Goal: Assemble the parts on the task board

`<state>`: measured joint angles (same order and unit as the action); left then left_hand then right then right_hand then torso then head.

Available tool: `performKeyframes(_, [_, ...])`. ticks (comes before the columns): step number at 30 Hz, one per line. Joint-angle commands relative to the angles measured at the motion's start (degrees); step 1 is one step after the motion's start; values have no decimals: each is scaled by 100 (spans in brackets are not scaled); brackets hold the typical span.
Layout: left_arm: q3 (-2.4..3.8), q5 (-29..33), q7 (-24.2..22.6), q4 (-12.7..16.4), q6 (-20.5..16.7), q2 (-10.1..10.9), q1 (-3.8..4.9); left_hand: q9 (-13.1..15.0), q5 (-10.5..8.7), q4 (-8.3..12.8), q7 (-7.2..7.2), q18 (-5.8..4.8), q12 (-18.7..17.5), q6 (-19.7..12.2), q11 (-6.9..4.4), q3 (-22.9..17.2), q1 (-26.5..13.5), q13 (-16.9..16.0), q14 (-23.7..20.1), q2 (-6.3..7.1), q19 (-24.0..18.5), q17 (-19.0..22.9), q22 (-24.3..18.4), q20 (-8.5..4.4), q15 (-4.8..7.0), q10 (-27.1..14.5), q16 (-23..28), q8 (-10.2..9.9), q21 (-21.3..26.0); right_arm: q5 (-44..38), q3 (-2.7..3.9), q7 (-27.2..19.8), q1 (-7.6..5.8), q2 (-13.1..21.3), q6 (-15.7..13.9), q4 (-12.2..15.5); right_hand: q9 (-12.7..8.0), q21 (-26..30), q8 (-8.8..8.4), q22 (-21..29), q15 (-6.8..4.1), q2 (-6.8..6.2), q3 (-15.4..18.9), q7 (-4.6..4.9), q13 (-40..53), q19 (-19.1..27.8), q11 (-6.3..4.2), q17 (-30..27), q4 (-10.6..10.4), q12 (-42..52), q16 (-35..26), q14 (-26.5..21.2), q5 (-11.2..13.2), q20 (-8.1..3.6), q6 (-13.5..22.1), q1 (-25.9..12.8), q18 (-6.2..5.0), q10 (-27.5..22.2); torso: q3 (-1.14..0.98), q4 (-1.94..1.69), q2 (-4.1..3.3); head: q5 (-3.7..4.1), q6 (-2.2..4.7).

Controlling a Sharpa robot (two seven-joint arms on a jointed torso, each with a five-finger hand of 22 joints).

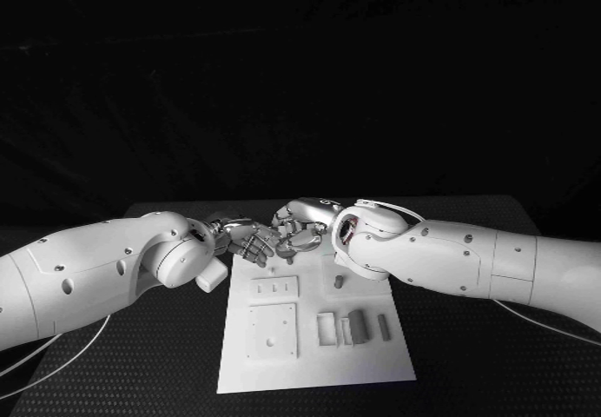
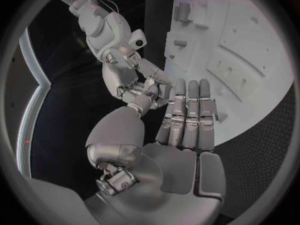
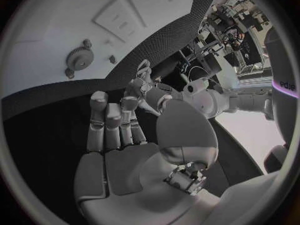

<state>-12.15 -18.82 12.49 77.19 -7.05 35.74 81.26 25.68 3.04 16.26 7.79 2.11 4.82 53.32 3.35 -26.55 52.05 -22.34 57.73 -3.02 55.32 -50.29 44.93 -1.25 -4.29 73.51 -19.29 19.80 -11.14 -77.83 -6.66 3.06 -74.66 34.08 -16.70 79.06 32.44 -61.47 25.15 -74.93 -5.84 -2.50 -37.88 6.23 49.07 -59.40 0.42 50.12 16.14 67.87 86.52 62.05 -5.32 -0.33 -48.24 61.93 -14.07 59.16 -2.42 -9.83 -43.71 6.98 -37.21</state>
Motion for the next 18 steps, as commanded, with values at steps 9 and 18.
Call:
performKeyframes(9, [10, 69, -103, -64, 138, -61, -3, 7, -24, -75, -16, -21, 44, 116, -28, -111, -43, -23, 63, 18, 72, -32, 24, -19, 18, 109, -22, 48, 33, -26, -2, -22, 6, -24, 146, 80, 10, -19, 26, -85, -119, 61, 0, -166, 9, -12, -189, 8, 32, 11, 0, 86, -15, -39, -1103, -20, -93, -235, 0, 1, -2, -8, -11])
performKeyframes(18, [9, 101, -67, -68, 197, -60, -8, -9, -24, -130, -10, -37, 27, 142, -34, -76, -241, -29, 71, 193, 83, -61, 50, -36, 26, 133, -24, 28, 59, -26, -2, -11, 6, -31, 147, 64, 12, -19, 26, -85, -120, 62, 0, -167, 10, -13, -190, 9, 34, 11, -1, 88, -15, -40, -1104, -21, -93, -234, 2, -3, 1, 7, -13])
